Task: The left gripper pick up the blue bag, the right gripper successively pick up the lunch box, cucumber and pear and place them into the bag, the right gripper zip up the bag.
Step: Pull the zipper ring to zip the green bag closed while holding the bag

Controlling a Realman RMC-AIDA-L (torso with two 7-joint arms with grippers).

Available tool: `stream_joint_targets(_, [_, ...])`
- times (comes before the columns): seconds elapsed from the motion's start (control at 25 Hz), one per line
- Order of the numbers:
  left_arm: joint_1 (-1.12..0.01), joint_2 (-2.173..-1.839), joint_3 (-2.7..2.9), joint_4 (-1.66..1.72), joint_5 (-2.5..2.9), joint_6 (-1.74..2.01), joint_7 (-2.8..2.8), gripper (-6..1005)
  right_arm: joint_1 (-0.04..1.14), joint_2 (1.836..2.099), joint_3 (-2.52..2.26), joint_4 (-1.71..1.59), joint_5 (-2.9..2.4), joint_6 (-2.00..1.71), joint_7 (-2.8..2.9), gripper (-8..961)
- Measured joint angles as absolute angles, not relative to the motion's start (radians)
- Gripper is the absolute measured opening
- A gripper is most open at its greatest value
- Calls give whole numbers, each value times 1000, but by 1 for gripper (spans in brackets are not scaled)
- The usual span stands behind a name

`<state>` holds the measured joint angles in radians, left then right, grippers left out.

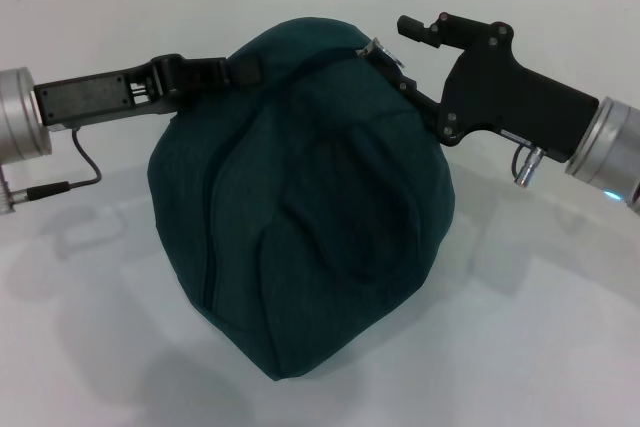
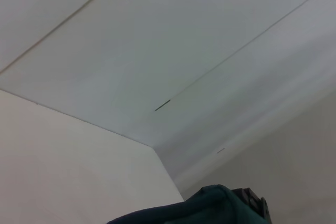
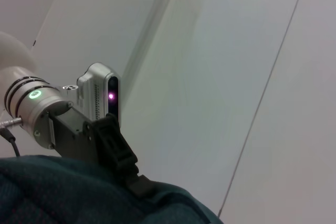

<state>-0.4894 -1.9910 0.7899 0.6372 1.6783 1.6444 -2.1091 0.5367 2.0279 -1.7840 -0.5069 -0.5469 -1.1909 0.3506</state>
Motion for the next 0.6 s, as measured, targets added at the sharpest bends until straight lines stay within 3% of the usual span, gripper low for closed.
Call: stream_joint_targets(0.6, [-491, -1989, 790, 633, 1674, 1641, -2106, 48, 532, 2028, -1784, -506, -546, -1216, 332, 256])
